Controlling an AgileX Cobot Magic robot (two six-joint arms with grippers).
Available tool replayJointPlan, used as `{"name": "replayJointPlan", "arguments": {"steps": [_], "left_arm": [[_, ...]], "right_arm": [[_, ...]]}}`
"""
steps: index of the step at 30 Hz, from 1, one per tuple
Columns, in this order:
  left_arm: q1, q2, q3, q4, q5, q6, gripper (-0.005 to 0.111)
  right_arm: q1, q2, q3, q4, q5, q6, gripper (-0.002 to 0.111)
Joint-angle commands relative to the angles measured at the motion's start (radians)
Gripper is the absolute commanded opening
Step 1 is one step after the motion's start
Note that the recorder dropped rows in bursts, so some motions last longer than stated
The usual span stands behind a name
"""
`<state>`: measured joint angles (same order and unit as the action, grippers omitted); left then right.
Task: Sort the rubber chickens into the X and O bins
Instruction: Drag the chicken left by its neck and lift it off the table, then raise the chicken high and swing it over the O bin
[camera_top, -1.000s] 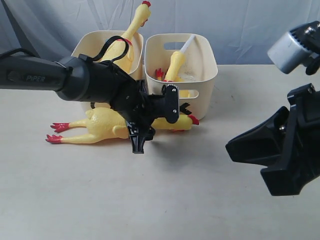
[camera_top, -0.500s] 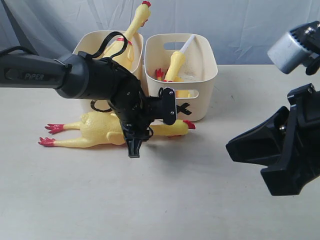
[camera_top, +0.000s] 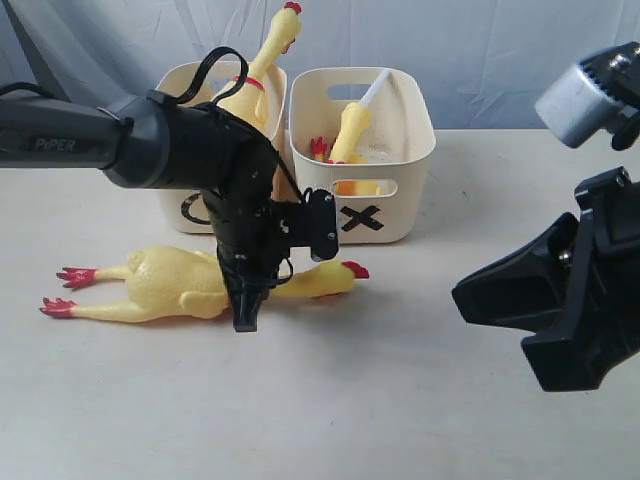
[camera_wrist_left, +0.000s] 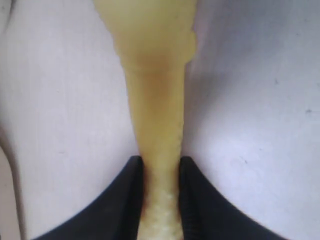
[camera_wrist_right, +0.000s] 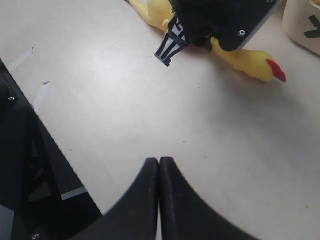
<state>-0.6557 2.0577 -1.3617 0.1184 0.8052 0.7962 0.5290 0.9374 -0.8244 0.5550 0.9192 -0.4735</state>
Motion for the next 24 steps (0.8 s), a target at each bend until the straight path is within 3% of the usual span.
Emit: {"name": "replayJointPlan", "arguments": {"steps": [1,6,11,19,24], "left_arm": [[-0.005,-0.035,0.019,-0.074,0.17,-0.012,0.0],[-0.005,-0.116,0.019,-0.11,0.204,-0.042,0.0],[-0.005,-0.196,0.019,-0.033,0.213,-0.176,0.0],[-0.002,-0.314,0.019,0.279,0.21,-0.484,0.0],[0.064,-0.397,0.016,0.404,0.1,-0.652,0.0]], "right_arm": [[-0.005,-0.004,0.005,-0.005,-0.013,-0.003,0.0],[-0.005,-0.004,0.005,-0.005,-0.013,-0.003,0.0],[-0.005,-0.004,0.005,-0.005,-0.013,-0.003,0.0],[-0.005,-0.004,0.005,-0.005,-0.011,-0.003,0.0],[-0.005,-0.004,0.005,-0.005,-0.009,-0.003,0.0]]}}
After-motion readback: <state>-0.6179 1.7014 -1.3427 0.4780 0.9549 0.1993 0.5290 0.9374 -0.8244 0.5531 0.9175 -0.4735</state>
